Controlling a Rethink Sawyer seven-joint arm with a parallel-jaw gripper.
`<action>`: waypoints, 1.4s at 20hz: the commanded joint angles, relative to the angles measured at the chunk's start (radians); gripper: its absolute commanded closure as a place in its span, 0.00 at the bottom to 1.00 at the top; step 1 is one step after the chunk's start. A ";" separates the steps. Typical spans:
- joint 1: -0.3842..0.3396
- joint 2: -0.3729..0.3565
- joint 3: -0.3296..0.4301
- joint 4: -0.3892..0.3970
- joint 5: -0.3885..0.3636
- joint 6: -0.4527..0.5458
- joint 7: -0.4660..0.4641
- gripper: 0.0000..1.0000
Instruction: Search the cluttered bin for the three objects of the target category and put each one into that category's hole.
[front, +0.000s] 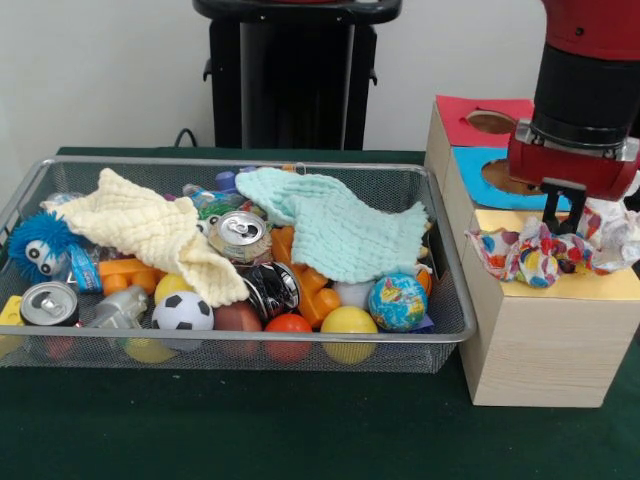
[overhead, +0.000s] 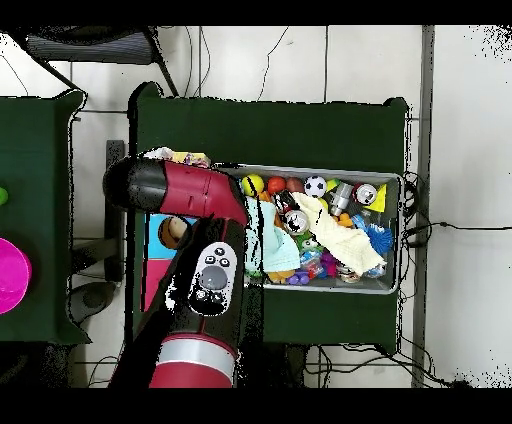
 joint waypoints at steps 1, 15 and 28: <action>0.014 -0.059 -0.008 0.105 -0.048 0.121 0.153 1.00; 0.019 -0.057 0.002 0.119 -0.030 0.123 0.172 1.00; 0.134 -0.199 -0.127 0.206 -0.023 0.259 0.261 1.00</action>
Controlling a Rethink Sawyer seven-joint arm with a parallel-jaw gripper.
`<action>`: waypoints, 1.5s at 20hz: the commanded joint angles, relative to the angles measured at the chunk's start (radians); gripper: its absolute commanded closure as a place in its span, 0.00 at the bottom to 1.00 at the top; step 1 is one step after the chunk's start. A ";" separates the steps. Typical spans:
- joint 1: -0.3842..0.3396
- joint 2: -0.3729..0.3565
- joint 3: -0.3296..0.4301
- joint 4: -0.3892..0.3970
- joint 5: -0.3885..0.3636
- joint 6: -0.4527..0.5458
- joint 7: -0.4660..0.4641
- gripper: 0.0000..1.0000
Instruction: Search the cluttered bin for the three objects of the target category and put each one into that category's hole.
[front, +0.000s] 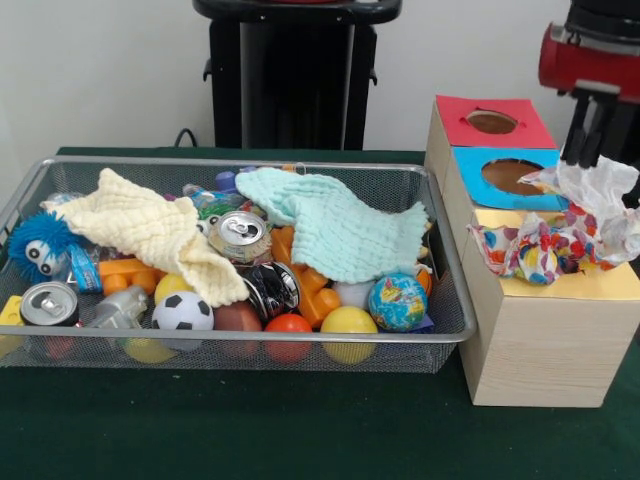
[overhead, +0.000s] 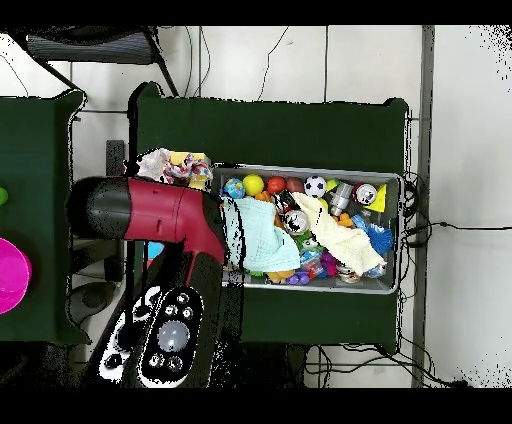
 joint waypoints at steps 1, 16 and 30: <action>0.026 -0.068 -0.030 0.130 -0.015 0.166 0.262 1.00; 0.033 -0.039 0.078 0.282 0.184 -0.161 0.306 1.00; 0.061 -0.001 0.111 0.336 0.332 -0.269 0.328 1.00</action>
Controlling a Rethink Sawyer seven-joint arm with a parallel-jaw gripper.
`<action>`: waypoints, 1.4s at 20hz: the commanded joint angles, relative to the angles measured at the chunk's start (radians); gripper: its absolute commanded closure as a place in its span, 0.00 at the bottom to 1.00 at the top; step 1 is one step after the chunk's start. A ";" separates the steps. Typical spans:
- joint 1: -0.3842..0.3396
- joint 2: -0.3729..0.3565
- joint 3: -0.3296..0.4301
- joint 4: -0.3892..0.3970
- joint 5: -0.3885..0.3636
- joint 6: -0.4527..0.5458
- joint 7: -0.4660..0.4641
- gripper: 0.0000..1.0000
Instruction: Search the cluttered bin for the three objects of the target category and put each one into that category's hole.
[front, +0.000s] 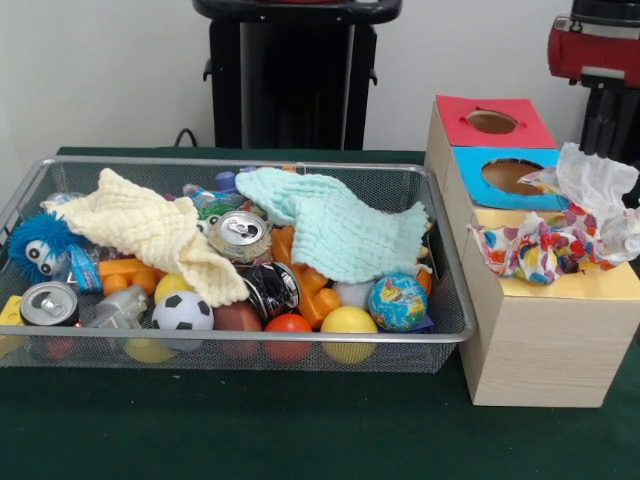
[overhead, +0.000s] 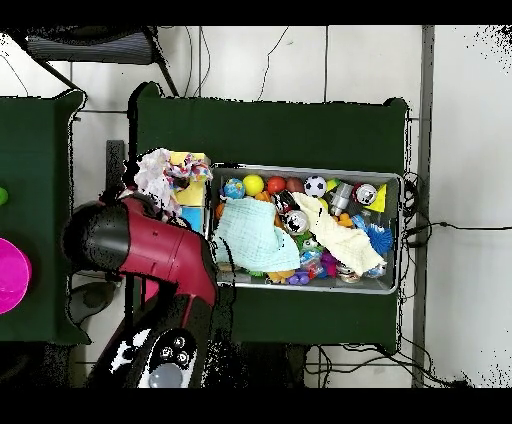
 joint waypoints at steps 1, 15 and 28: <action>-0.003 0.047 0.128 0.129 0.082 -0.057 0.304 1.00; -0.046 0.070 0.197 0.081 0.123 -0.107 0.258 1.00; -0.134 0.102 0.273 0.013 0.089 -0.252 0.192 1.00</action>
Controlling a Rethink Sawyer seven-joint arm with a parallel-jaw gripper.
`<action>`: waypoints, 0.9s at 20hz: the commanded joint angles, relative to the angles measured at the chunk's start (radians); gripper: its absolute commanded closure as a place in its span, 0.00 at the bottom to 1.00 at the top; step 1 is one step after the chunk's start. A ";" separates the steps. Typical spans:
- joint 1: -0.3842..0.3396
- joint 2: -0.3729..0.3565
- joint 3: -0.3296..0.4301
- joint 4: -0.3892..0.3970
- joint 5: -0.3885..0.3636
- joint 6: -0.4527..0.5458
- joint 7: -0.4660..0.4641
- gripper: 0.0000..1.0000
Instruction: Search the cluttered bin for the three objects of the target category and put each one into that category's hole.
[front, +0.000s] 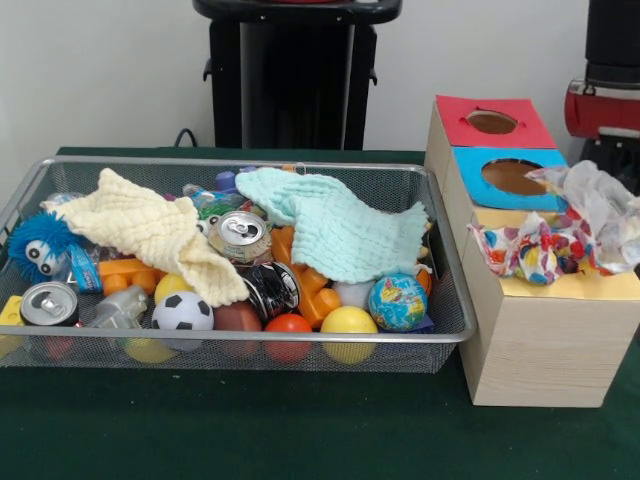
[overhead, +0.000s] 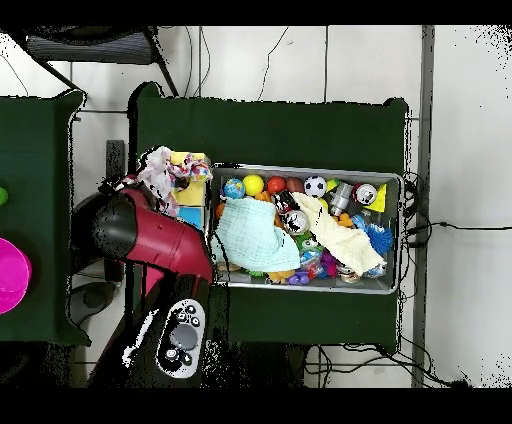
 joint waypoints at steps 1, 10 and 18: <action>-0.066 0.053 0.115 -0.015 0.005 -0.045 0.166 1.00; -0.009 0.023 -0.015 -0.070 -0.030 0.125 0.216 1.00; -0.002 0.051 -0.058 -0.107 -0.041 0.164 0.213 1.00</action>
